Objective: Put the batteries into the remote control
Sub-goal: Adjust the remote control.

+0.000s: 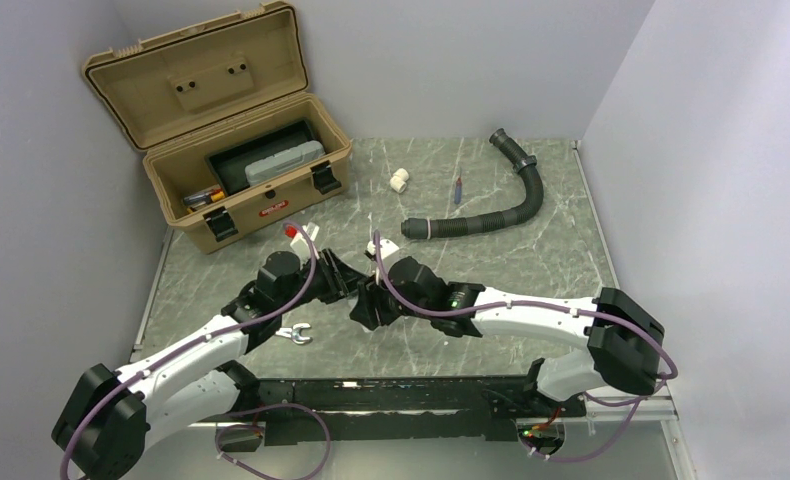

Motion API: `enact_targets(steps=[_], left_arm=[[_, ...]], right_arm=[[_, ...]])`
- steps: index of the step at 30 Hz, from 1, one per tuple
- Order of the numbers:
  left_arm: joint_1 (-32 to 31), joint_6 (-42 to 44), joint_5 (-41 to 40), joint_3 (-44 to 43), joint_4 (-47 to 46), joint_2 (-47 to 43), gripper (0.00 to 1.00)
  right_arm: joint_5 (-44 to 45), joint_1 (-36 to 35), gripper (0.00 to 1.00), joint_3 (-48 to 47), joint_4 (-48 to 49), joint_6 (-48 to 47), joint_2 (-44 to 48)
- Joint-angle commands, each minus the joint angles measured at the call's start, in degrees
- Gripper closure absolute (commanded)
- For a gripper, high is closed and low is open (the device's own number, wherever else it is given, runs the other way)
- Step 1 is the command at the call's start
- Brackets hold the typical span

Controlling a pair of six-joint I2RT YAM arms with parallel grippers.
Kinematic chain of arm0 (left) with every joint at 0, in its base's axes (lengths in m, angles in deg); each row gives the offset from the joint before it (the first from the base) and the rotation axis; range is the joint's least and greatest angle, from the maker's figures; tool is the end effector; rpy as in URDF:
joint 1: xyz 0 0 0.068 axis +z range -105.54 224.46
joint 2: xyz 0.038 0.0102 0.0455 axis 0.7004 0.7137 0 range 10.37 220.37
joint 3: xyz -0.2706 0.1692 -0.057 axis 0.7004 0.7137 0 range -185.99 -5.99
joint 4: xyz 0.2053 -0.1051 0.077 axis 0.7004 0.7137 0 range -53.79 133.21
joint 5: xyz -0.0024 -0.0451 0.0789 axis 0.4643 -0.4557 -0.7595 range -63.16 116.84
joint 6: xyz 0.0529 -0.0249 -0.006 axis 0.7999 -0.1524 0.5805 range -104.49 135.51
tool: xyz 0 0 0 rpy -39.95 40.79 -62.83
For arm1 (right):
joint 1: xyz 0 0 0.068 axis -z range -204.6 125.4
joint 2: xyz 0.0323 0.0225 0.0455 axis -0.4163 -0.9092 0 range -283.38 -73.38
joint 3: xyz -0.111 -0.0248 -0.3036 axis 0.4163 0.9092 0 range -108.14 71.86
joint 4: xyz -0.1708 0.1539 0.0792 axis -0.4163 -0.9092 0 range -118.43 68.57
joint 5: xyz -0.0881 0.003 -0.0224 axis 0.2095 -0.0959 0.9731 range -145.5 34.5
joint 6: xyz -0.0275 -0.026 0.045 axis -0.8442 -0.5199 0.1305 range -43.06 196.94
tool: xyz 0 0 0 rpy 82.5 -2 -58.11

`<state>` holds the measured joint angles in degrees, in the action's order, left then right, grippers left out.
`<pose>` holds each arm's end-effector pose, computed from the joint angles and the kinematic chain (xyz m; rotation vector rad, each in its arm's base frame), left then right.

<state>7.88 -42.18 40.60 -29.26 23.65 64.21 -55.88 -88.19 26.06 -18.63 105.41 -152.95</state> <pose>0.1284 -0.1078 0.2706 -0.2042 2.1035 -1.2935 0.1257 0.2539 0.2897 -0.6873 2.1581 0.9281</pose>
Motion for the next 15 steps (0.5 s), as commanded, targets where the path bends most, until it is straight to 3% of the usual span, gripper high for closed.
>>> enact_targets(steps=[1,9,15], left_arm=[[-0.2,0.7,0.9,-2.5,-2.0,-0.3,0.59],[-0.2,1.1,1.3,-2.4,-1.7,-0.2,0.55],[-0.2,1.2,0.8,-2.4,-1.1,-0.6,0.58]], right_arm=[[2.5,-0.3,0.98,-2.0,-0.5,-1.2,1.5],[4.9,-0.3,0.98,-1.3,-1.7,-1.1,2.8],[4.8,-0.3,0.99,-1.1,-1.8,-1.1,3.2]])
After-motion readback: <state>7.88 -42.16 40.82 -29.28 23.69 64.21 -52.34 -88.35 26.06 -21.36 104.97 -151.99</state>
